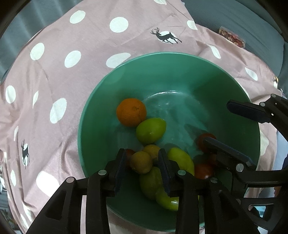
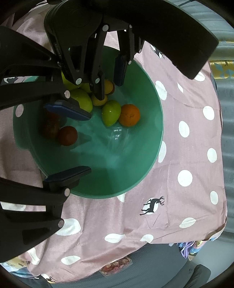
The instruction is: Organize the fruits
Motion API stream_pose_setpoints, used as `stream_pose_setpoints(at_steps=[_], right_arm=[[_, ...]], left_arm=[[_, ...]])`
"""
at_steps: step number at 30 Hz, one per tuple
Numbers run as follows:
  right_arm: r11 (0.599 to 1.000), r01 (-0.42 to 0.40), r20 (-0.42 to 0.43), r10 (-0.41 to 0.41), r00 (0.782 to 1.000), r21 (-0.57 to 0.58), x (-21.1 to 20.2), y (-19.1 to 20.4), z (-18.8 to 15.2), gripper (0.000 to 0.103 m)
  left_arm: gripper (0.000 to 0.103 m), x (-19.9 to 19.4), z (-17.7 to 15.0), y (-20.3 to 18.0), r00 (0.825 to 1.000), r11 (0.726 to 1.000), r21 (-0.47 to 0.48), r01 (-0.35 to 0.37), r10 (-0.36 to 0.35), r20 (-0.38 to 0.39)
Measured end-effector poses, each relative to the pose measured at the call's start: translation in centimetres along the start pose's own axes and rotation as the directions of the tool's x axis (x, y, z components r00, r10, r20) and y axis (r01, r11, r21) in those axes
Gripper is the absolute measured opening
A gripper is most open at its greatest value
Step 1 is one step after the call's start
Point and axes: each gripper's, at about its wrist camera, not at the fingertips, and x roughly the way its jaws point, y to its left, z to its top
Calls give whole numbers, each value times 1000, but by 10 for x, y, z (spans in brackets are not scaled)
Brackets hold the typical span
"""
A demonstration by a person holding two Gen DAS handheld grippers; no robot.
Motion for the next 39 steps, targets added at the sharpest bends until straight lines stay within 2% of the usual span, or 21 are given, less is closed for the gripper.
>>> stream_pose_setpoints(at_steps=[7,18,19,20,22,34,39], right_arm=[[1000,10,12,-10,1000,6,-6,-2,0,57],[1000,17,28,-17,999,12,-11,-5,1,62],[1000,18,28,-18,999,11,-12,-5,0,62],[1000,18,29,-19,999,11,-12,-5,0,62],[1000,17,32,-17,999,14,-13,-6,0,64],[1000,20,42,-21,999,20,-14,-10,0,67],[999,22,49,-24,999,25,-17,-11,1,70]], left_arm=[[51,-6,0,3,1000,1000,-11,-12,12,17],[52,-17,0,2,998,1000,-20,-18,19,57],[55,-18,0,3,998,999,-22,-23,24,57],[62,-18,0,3,998,999,-26,-31,33,58],[68,-19,-1,5,997,999,-33,-41,43,64],[68,-23,-2,8,996,999,-36,-40,42,77],[72,-26,-1,8,995,998,-41,-42,45,88]])
